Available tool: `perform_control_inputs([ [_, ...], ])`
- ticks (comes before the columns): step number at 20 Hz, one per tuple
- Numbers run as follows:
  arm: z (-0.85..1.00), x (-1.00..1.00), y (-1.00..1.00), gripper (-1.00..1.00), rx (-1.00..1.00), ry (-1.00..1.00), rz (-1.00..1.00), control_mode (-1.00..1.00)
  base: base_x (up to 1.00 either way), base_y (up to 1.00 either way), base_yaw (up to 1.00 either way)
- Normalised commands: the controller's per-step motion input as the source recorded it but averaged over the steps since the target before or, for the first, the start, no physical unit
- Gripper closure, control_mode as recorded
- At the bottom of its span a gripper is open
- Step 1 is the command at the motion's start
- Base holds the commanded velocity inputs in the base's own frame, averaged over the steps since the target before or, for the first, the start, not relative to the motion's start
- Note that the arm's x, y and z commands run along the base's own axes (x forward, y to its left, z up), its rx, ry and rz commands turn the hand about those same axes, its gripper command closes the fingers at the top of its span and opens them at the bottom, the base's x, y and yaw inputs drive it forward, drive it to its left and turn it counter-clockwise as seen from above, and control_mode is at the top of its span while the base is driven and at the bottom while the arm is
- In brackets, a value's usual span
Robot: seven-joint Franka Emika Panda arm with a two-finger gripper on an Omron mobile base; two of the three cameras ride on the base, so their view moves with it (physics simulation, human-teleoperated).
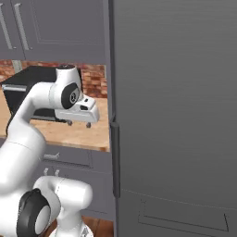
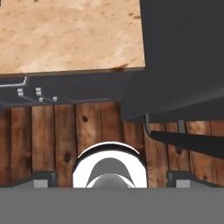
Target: Take the tongs from the drawer on the left and place them on the dining counter next to the tray containing the hot dog.
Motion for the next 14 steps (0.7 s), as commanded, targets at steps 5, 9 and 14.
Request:
perform_control_inputs([
  [5, -0.14, 0.00, 0.27, -1.00, -0.11, 0.00, 0.03, -1.00, 0.00, 0.00, 0.00],
  [9, -0.60, -0.02, 1.00, -1.00, -0.44, 0.00, 0.15, -1.00, 0.00, 0.00, 0.00],
  [14, -0.43, -0.01, 1.00, -1.00, -0.40, 0.00, 0.20, -1.00, 0.00, 0.00, 0.00],
])
